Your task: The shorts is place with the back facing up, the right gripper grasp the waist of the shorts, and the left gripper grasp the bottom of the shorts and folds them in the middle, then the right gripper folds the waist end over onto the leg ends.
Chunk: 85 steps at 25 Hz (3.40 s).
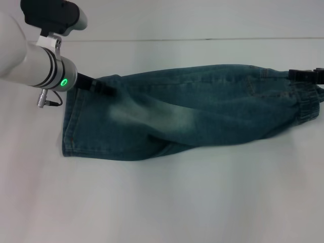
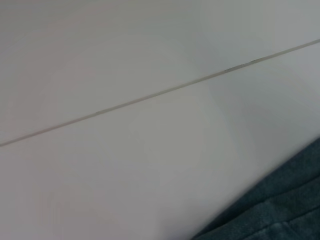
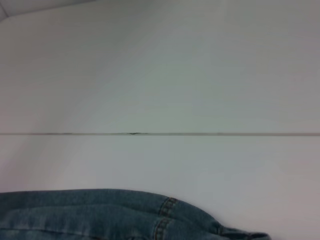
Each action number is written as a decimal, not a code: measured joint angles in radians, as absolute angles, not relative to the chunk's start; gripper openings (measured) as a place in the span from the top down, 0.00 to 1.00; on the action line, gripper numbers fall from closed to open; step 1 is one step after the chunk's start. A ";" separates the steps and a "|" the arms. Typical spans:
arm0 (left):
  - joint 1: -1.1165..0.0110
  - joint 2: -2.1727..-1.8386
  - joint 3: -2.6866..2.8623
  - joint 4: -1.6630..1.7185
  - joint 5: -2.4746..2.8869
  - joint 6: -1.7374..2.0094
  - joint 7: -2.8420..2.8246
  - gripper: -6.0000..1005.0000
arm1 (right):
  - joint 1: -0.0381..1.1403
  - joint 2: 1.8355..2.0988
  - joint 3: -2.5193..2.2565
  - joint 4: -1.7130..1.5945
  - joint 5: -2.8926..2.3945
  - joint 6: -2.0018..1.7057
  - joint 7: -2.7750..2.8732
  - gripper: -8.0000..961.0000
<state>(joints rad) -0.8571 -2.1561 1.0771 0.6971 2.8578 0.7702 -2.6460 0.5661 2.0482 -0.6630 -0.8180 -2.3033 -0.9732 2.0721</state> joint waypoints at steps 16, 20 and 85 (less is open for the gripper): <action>-0.829 -2.160 1.097 0.773 2.856 0.847 -2.645 0.07 | 0.384 2.069 -0.621 -0.946 -2.048 -1.184 1.963 0.02; -0.799 -2.162 1.097 0.819 2.853 0.852 -2.648 0.07 | 0.359 2.068 -0.576 -0.937 -2.016 -1.246 1.918 0.02; -0.671 -2.073 0.800 0.898 2.168 1.619 -2.033 0.07 | 0.314 2.031 -0.400 -0.738 -2.017 -1.333 1.730 0.05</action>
